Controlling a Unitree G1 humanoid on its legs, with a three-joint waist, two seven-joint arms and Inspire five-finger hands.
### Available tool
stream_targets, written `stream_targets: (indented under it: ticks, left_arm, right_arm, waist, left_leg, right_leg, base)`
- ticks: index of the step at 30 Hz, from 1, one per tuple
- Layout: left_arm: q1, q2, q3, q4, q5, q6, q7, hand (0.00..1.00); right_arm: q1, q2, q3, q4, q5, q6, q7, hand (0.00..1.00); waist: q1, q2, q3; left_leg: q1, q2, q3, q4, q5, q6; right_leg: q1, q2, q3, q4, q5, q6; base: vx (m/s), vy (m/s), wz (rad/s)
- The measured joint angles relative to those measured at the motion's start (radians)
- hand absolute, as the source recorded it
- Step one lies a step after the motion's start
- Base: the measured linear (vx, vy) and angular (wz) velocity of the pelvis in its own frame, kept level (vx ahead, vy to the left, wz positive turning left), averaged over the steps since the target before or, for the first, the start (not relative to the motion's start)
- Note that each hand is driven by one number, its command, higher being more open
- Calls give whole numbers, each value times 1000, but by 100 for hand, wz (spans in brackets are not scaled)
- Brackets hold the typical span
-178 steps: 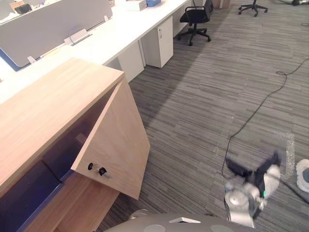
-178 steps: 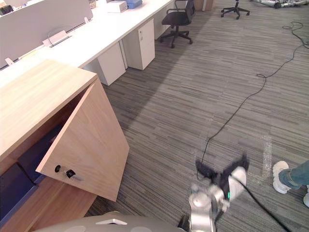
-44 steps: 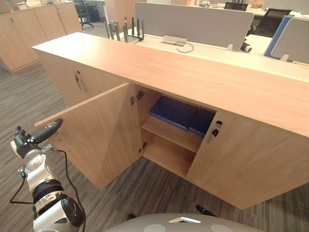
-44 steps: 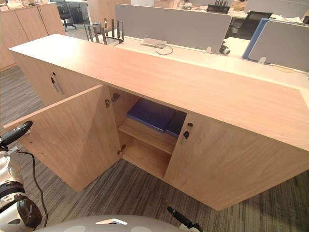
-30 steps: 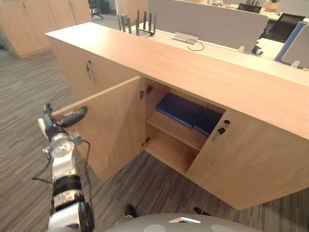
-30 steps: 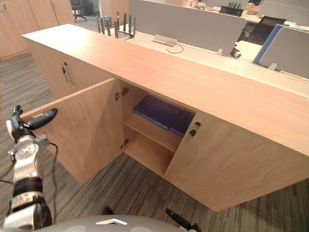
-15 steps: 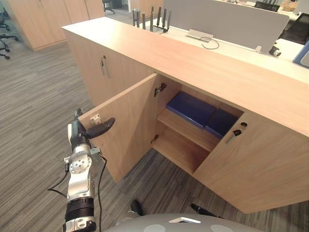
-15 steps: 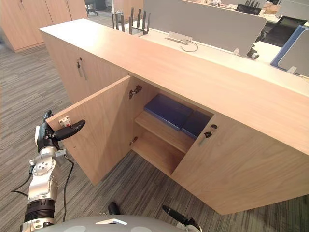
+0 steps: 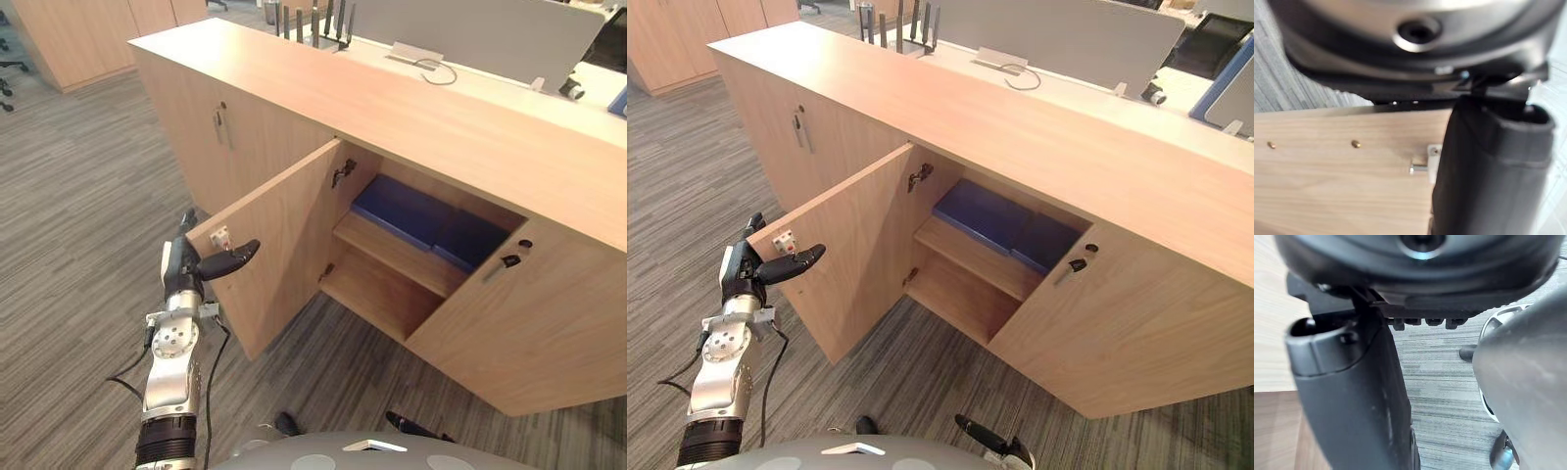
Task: Walk over to the cabinet, pick up the folder, carry it to the office cabinet, place the folder inside the office cabinet, then close the office cabinet door
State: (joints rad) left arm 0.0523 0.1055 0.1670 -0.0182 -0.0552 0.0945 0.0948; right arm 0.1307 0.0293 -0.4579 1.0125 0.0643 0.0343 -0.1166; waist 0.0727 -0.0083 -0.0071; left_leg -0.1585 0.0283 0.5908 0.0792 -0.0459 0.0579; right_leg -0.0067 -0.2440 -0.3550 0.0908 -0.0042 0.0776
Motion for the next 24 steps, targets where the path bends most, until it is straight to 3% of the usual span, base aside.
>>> stream_targets:
  ticks: [2,4,7,8,11,15,18,22,23,24]
  left_arm:
    - [-12,46,-38,0,55,0,-1,100]
    - [-6,108,-80,-1,176,-4,5,100]
    - [43,185,-150,-44,459,-11,89,100]
    - [51,197,-167,-60,488,-14,98,100]
    - [87,252,-321,-157,599,-112,137,100]
    - [97,258,-502,-265,651,-270,132,100]
    - [98,253,-579,-272,656,-351,113,100]
    - [97,241,-588,-257,656,-350,100,100]
    - [97,241,-588,-256,656,-349,99,100]
    - [97,242,-588,-254,655,-348,97,100]
  right_arm:
    - [-5,-7,-6,-4,0,-1,-1,100]
    - [-6,-11,-5,-4,0,-3,-1,100]
    - [-4,-16,-5,-4,1,-30,-12,100]
    - [-3,-17,-6,-4,1,-35,-19,100]
    - [-5,-25,-27,14,28,-57,-42,100]
    - [-11,-45,-45,34,32,-72,-54,100]
    - [-30,-58,-53,46,40,-71,-67,100]
    - [-53,-74,-73,87,40,-70,-68,100]
    - [-61,-78,-86,104,39,-71,-69,100]
    - [-74,-86,-95,127,39,-71,-69,100]
  waist:
    - [3,15,11]
    - [7,22,16]
    - [8,34,23]
    - [9,38,26]
    - [21,55,31]
    - [27,83,23]
    - [-4,97,19]
    - [-28,111,14]
    - [-28,111,15]
    - [-28,114,15]
  left_leg:
    - [-13,-2,-4,-14,6,-7]
    - [-13,-1,2,-18,10,-13]
    - [-28,7,11,-11,14,-19]
    - [-34,11,13,-10,15,-20]
    - [-43,27,11,-23,38,-41]
    - [-41,27,0,-86,107,-50]
    - [-41,22,-21,-106,142,-34]
    - [-46,14,-48,-123,159,-33]
    - [-49,11,-59,-139,169,-48]
    - [-54,2,-83,-170,171,-99]
  right_leg:
    - [-27,4,60,33,-14,2]
    - [-25,7,59,30,-24,5]
    - [-24,16,59,13,-56,10]
    - [-24,21,58,7,-60,8]
    - [-25,40,37,-2,-68,18]
    - [-45,54,38,-2,-74,21]
    - [-56,62,43,5,-73,19]
    - [-83,59,31,66,-115,20]
    - [-96,59,27,83,-127,17]
    - [-107,62,20,87,-134,14]
  base:
    - [-48,45,32]
    - [-56,-20,9]
    - [-48,-48,4]
    - [-48,-57,27]
    - [-74,-49,35]
    - [-47,-3,3]
    - [-15,12,-4]
    - [11,21,13]
    - [15,-13,28]
    - [15,-1,34]
